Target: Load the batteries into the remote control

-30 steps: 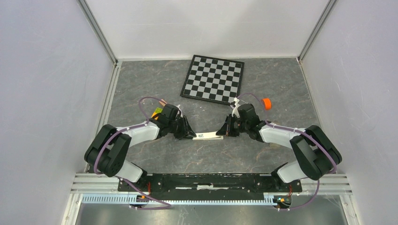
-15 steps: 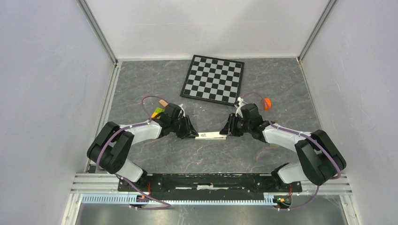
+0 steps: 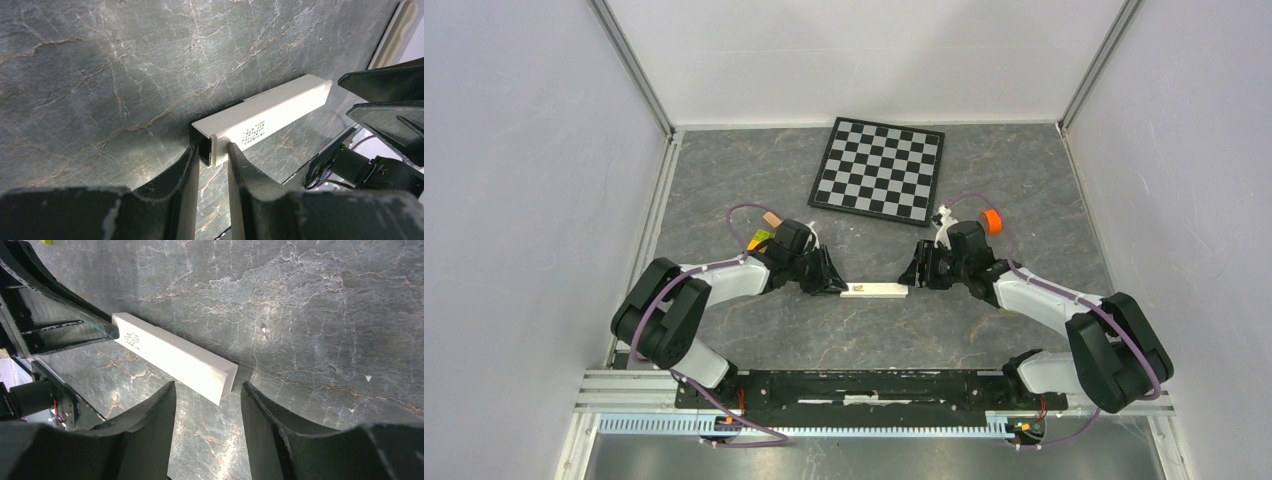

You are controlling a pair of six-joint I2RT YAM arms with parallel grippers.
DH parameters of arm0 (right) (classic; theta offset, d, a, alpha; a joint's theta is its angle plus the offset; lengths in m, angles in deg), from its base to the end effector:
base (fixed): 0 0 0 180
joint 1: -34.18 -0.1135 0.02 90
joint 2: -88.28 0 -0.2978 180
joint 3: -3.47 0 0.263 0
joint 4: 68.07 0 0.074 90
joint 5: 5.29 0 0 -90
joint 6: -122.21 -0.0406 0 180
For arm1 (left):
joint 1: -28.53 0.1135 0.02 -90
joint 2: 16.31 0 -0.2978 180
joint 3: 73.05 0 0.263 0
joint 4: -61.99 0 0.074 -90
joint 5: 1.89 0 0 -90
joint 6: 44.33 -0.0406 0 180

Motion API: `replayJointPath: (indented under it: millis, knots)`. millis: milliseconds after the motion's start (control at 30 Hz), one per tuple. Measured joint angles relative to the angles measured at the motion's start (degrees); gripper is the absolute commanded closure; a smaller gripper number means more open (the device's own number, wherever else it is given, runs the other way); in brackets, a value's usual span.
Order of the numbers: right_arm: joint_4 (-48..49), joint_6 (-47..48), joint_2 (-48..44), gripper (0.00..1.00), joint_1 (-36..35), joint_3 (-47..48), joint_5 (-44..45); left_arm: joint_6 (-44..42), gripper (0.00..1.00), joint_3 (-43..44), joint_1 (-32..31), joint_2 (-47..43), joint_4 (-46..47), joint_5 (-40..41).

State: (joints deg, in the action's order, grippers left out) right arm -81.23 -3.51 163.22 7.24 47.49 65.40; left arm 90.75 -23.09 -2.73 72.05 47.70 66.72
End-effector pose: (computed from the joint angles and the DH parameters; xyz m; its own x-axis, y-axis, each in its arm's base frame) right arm 0.2158 0.1247 0.1878 -0.8768 0.1725 -0.4489 -0.1570 0.7797 0.6062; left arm 0.2362 -0.1607 0.1589 -0.9560 -0.1909 -0.2226 -0.0068 0.7733 -0.6340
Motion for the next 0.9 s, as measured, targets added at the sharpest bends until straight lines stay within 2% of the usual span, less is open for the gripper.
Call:
replayJointPath:
  millis: [67, 233, 333, 900]
  knots:
    - [0.4, 0.7, 0.8, 0.47, 0.0, -0.2, -0.2, 0.0, 0.69, 0.1, 0.0, 0.1, 0.0, -0.1]
    - [1.0, 1.9, 2.9, 0.67, 0.0, -1.0, -0.2, 0.0, 0.69, 0.2, 0.0, 0.2, 0.0, -0.1]
    - [1.5, 2.1, 3.5, 0.74, 0.0, -1.7, -0.4, 0.0, 0.7, 0.2, 0.0, 0.2, 0.0, -0.2]
    - [4.0, 4.1, 3.3, 0.86, -1.4, -1.9, 1.6, 0.0, 0.84, 0.3, 0.0, 0.6, 0.5, -0.9]
